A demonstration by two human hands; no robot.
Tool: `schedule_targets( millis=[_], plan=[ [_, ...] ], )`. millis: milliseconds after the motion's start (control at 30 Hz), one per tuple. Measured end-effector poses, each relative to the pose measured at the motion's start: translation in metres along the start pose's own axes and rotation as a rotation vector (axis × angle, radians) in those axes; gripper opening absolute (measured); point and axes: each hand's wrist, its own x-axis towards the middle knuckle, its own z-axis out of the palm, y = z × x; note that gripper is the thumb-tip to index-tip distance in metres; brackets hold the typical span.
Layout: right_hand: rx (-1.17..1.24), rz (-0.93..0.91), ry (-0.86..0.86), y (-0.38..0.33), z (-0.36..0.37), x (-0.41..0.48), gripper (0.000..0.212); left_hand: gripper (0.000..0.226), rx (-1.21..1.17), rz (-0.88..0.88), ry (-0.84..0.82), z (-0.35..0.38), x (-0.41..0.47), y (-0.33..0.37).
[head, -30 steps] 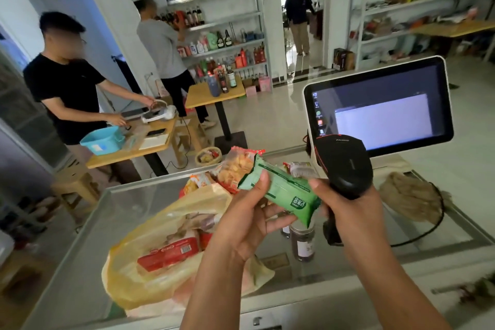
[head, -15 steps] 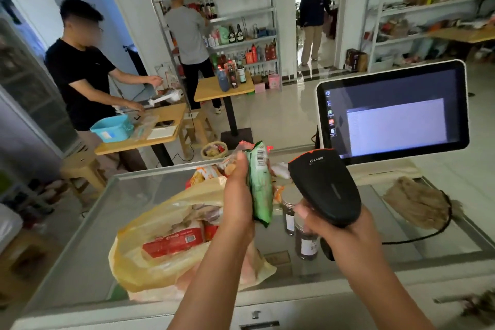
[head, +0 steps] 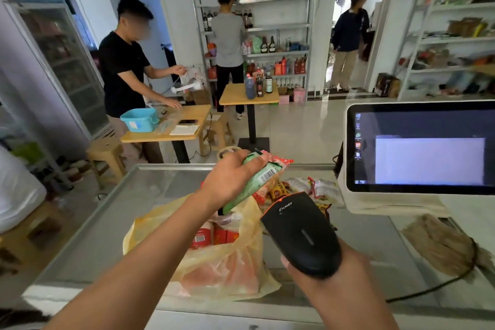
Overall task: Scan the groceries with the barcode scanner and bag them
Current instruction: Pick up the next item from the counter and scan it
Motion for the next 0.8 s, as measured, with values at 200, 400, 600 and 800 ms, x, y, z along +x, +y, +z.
schedule_targets(
  millis=[200, 400, 600, 800],
  plan=[
    [-0.178, -0.075, 0.049, 0.003, 0.002, 0.002, 0.027, 0.042, 0.030, -0.012, -0.013, -0.002, 0.002, 0.003],
    [-0.120, -0.049, -0.039, -0.006, -0.008, -0.004, 0.024, 0.043, 0.070, -0.019, -0.025, 0.000, 0.005, 0.004],
    [-0.108, -0.056, -0.023, -0.002, -0.011, -0.004, 0.024, 0.046, 0.091, -0.009, -0.034, 0.003, 0.007, 0.003],
    [-0.126, 0.007, 0.094, 0.006, -0.001, 0.005, 0.029, 0.042, 0.109, -0.010, -0.034, 0.005, 0.006, 0.002]
  ],
)
